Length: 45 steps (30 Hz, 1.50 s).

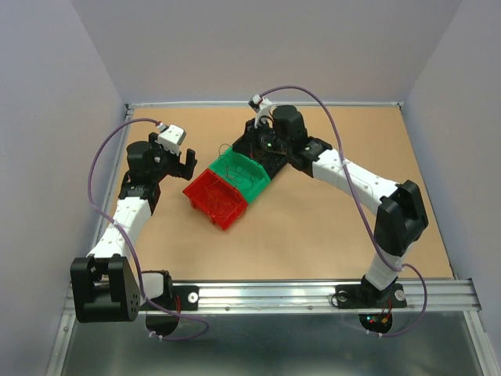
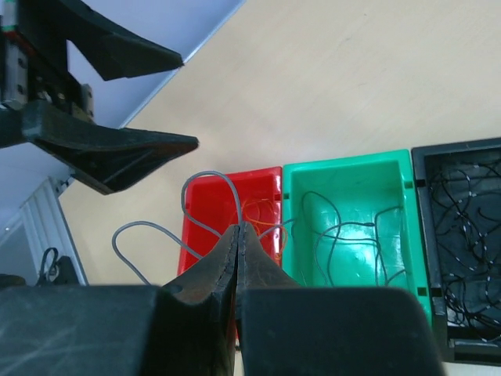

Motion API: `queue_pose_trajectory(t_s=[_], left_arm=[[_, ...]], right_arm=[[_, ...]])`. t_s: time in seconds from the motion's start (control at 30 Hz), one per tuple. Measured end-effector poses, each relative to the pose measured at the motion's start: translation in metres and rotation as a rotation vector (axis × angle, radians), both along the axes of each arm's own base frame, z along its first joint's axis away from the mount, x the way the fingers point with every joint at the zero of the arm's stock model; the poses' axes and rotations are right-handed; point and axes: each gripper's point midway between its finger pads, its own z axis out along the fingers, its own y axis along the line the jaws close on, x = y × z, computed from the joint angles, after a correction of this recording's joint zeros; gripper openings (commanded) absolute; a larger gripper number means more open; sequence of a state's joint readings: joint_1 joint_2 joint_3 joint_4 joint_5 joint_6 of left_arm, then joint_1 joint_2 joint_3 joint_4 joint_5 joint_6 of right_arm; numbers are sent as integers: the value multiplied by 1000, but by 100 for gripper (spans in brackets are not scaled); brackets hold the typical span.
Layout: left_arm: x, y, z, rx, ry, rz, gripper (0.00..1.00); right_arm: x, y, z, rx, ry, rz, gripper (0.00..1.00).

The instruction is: Untangle the cables

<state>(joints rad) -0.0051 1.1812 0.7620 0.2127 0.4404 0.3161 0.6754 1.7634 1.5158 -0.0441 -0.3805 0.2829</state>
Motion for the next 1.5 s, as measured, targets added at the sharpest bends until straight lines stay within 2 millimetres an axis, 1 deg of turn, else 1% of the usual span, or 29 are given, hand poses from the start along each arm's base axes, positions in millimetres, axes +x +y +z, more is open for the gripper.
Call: queue_pose_trajectory(t_s=[0.13,0.53,0.63,0.67,0.7,0.73,0.8,0.87,0.93,0.97,1.03,1.13,1.2,1.37,1.4,1.5], left_arm=[[0,0,0,0,0,0,99],[0,0,0,0,0,0,99],[0,0,0,0,0,0,99],[0,0,0,0,0,0,99],[0,0,0,0,0,0,99],[0,0,0,0,0,0,99],[0,0,0,0,0,0,99],[0,0,0,0,0,0,99],[0,0,0,0,0,0,99],[0,0,0,0,0,0,99],[0,0,0,0,0,1,99],[0,0,0,0,0,1,99],[0,0,0,0,0,1,99],[0,1,-1,1,2,3,99],[0,1,-1,1,2,4,99],[0,1,-1,2,2,5,99]], right_arm=[[8,-3,-19,-37,14,-40,1],[42,-15,-90,-193,37,-187,0],[52,-20,-115,-247,47,-229,1],[54,-22,-129,-274,60,-240,1],[56,-24,-138,-290,65,-249,0],[58,-26,-154,-322,80,-263,1],[60,-32,-182,-390,97,-299,1],[58,-33,-201,-440,100,-315,1],[50,-32,-226,-516,103,-319,0],[50,-31,-232,-531,97,-322,1],[56,-23,-229,-550,54,-348,1],[58,-20,-230,-573,25,-370,1],[58,-21,-230,-579,19,-379,1],[59,-28,-226,-605,14,-397,5],[58,-30,-220,-611,10,-400,6],[59,-32,-204,-600,-8,-412,16]])
